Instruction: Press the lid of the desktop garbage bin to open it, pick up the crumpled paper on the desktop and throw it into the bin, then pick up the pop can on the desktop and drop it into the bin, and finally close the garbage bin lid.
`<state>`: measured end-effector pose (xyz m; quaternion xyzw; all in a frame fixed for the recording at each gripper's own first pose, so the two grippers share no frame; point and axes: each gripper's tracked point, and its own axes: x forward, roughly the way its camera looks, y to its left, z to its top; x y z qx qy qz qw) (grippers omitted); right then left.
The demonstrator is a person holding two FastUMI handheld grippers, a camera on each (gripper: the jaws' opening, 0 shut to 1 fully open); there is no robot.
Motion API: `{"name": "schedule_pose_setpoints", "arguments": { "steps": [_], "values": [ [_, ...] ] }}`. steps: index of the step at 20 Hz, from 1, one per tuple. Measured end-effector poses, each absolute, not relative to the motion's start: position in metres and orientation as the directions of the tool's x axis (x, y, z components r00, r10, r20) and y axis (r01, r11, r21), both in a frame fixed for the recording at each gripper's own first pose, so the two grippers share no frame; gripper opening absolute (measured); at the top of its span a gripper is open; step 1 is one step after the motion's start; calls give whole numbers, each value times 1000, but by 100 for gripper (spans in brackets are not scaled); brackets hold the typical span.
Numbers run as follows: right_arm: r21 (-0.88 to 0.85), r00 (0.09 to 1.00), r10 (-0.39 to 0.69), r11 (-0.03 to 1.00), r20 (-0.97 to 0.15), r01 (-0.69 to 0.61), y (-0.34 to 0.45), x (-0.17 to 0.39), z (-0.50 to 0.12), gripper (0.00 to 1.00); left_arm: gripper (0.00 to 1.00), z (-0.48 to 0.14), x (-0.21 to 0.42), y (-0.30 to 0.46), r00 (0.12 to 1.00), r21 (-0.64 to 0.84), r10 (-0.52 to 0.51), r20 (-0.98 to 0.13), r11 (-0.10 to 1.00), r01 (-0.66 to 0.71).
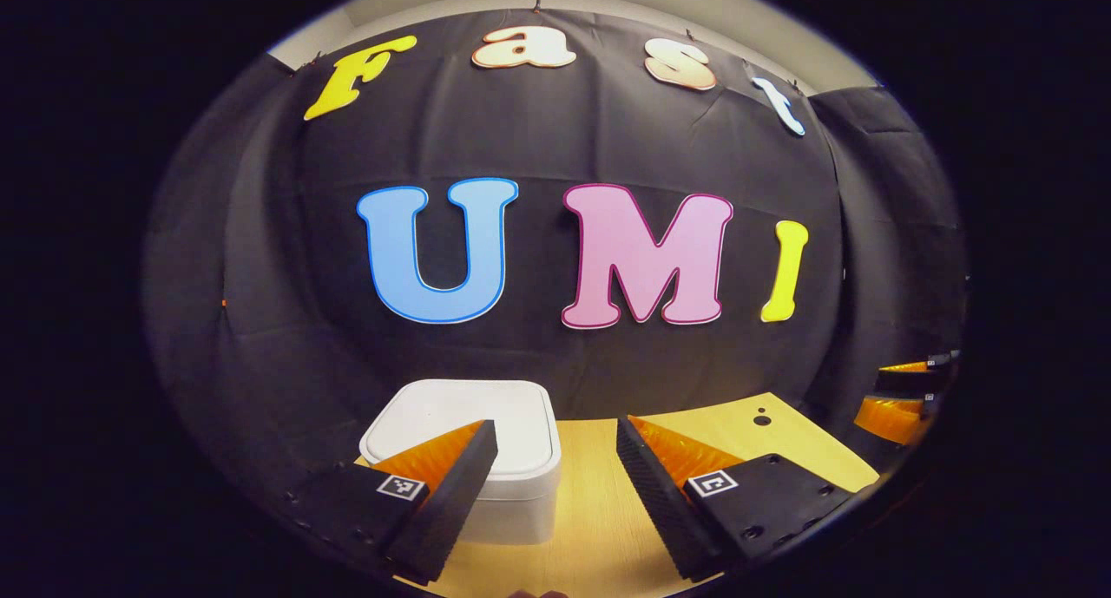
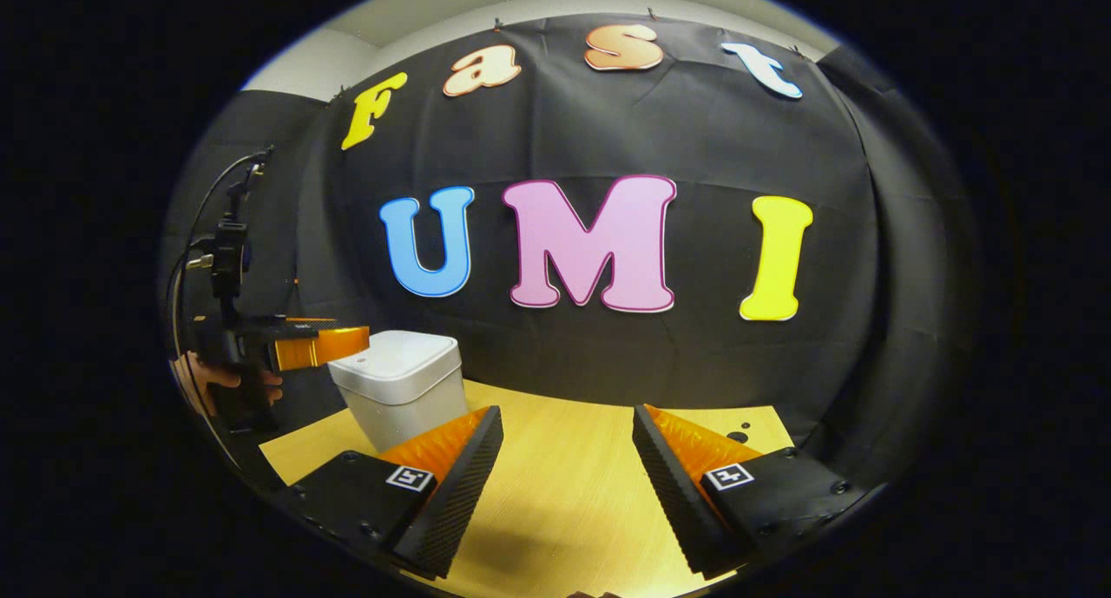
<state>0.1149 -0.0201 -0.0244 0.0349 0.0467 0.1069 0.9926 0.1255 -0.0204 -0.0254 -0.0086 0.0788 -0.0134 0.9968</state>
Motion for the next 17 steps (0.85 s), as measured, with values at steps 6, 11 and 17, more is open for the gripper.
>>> {"name": "schedule_pose_setpoints", "arguments": {
  "steps": [6,11,17],
  "values": [
    [78,986,163,984,-28,-160,-10,89,4,97,95,-12,69,-39,990,22,-75,-117,997,78],
    [67,996,86,994,10,-86,-4,52,24,96,96,2,34,-35,993,8,-97,-69,995,98],
    [45,998,42,998,50,-45,3,14,36,96,96,10,5,-32,993,1,-118,-24,993,118]
  ]
}}
